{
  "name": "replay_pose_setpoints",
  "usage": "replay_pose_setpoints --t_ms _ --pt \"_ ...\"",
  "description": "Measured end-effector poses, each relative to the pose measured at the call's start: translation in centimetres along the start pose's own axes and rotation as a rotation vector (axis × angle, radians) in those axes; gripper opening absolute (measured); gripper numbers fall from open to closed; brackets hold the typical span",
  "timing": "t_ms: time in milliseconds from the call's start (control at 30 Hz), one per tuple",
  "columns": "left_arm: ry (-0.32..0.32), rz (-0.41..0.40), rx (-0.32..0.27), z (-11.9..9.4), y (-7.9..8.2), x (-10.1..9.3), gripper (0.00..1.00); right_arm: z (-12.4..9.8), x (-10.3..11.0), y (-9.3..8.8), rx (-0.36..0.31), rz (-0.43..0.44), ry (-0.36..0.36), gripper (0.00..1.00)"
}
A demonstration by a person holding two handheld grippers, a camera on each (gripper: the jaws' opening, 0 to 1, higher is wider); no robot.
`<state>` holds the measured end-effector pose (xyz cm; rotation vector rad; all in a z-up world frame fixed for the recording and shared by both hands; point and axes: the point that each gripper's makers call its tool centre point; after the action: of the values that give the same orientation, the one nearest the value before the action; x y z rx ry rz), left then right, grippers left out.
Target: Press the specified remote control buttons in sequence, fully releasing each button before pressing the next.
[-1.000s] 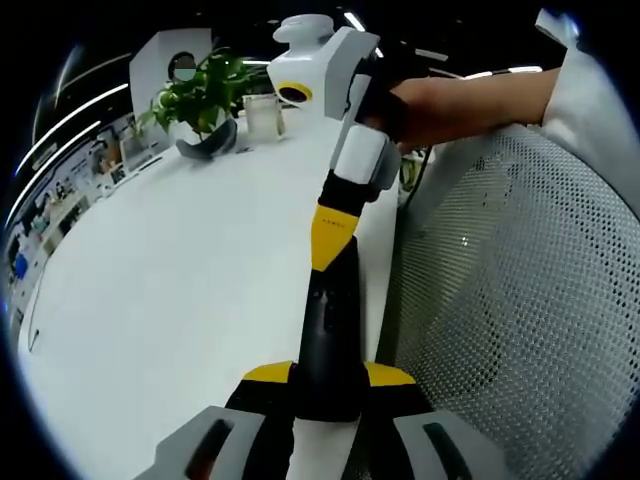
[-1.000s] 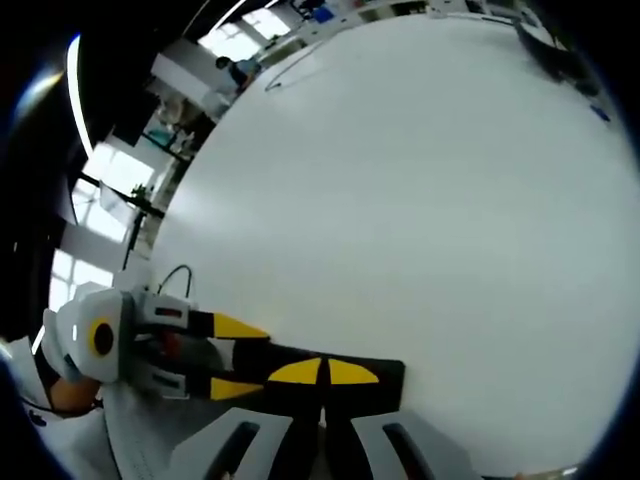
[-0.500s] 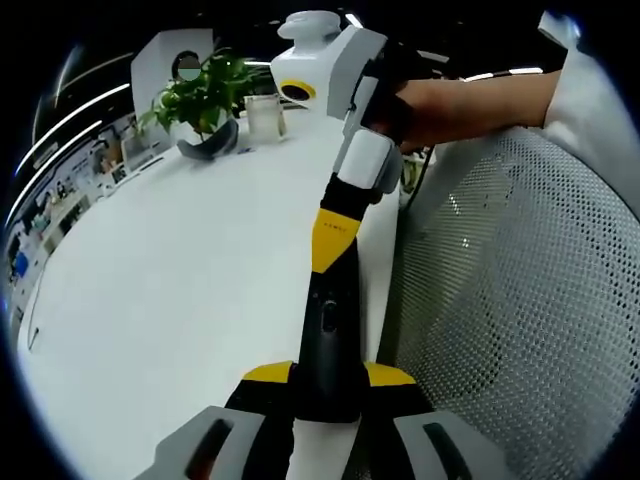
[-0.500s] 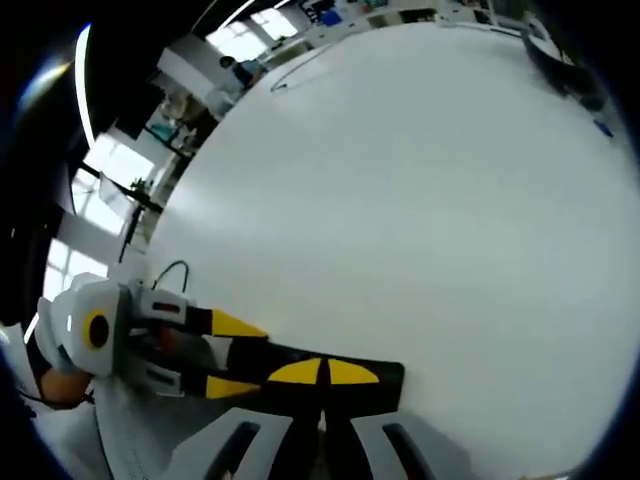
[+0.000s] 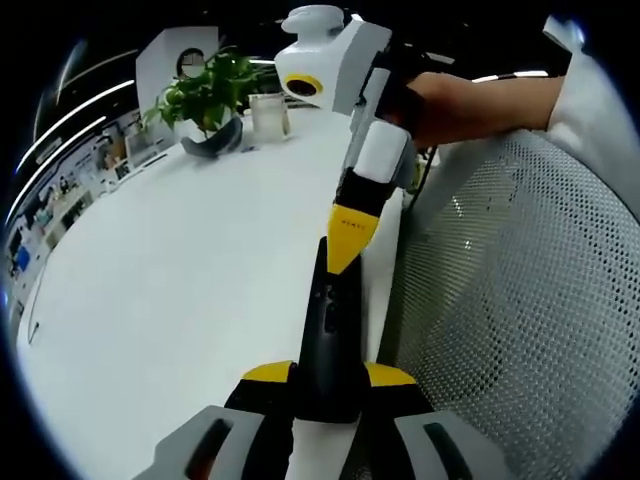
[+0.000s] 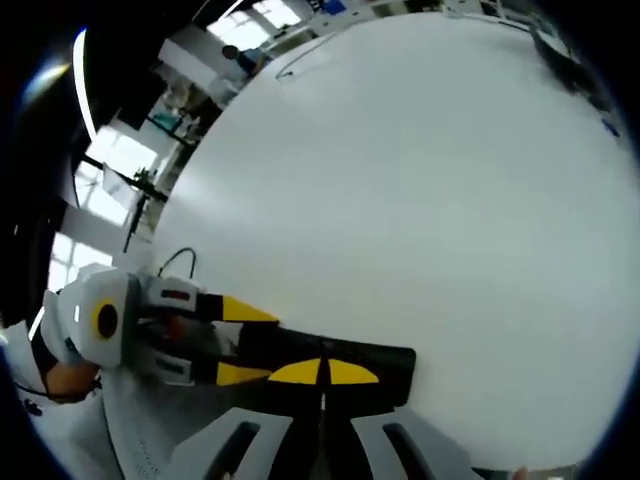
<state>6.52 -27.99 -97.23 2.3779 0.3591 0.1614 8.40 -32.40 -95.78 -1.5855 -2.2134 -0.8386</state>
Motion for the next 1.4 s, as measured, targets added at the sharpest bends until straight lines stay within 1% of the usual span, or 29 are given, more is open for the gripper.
replay_pose_setpoints --t_ms 100,200,333,533,700,867,1033,1100,1133,1200,1333,1400 --pt "0.002 -0.001 0.001 0.0 0.0 0.0 0.25 0.2 -0.2 -0.4 0.023 -0.012 -0.015 0.00" --pt "0.002 0.000 0.001 0.0 0.0 0.0 0.25 0.3 -0.2 -0.6 0.037 -0.042 -0.035 0.00" --pt "-0.002 0.004 -0.003 0.1 0.1 0.0 0.25 0.3 -0.2 -0.7 0.037 -0.091 -0.059 0.00" --pt "-0.014 0.016 -0.010 0.2 0.1 0.0 0.25 0.3 -0.2 -0.7 0.035 -0.125 -0.080 0.00" --pt "-0.012 0.016 -0.010 0.2 0.2 0.0 0.25 0.6 -0.2 -0.6 0.062 -0.178 -0.133 0.00" --pt "-0.013 0.018 -0.014 0.2 0.2 0.0 0.25 0.7 -0.3 -0.6 0.106 -0.173 -0.166 0.00" --pt "-0.013 0.019 -0.009 0.2 0.2 0.0 0.25 0.6 -0.4 -0.6 0.127 -0.173 -0.189 0.00" --pt "-0.014 0.021 -0.009 0.2 0.2 0.0 0.25 0.5 -0.4 -0.7 0.118 -0.169 -0.175 0.00" --pt "-0.016 0.021 -0.009 0.2 0.2 0.0 0.25 0.5 -0.4 -0.6 0.091 -0.131 -0.154 0.00" --pt "-0.017 0.022 -0.009 0.2 0.2 0.0 0.25 0.3 -0.4 -0.6 0.063 -0.094 -0.128 0.00" --pt "-0.009 0.017 -0.003 0.2 0.2 0.0 0.25 0.2 -0.5 -0.7 0.049 -0.042 -0.107 0.00" --pt "-0.008 0.017 -0.005 0.2 0.2 0.0 0.25 0.0 -0.5 -1.2 0.079 -0.040 -0.120 0.00"
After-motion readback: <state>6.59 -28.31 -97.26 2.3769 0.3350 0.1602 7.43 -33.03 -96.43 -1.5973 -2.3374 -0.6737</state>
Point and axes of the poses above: the point that each gripper's makers call its tool centre point, and the gripper's own axes: z roughly forward along the fingers, x roughly to its left, y roughly out of its top, and after that the axes turned 2 degrees about z, right-handed
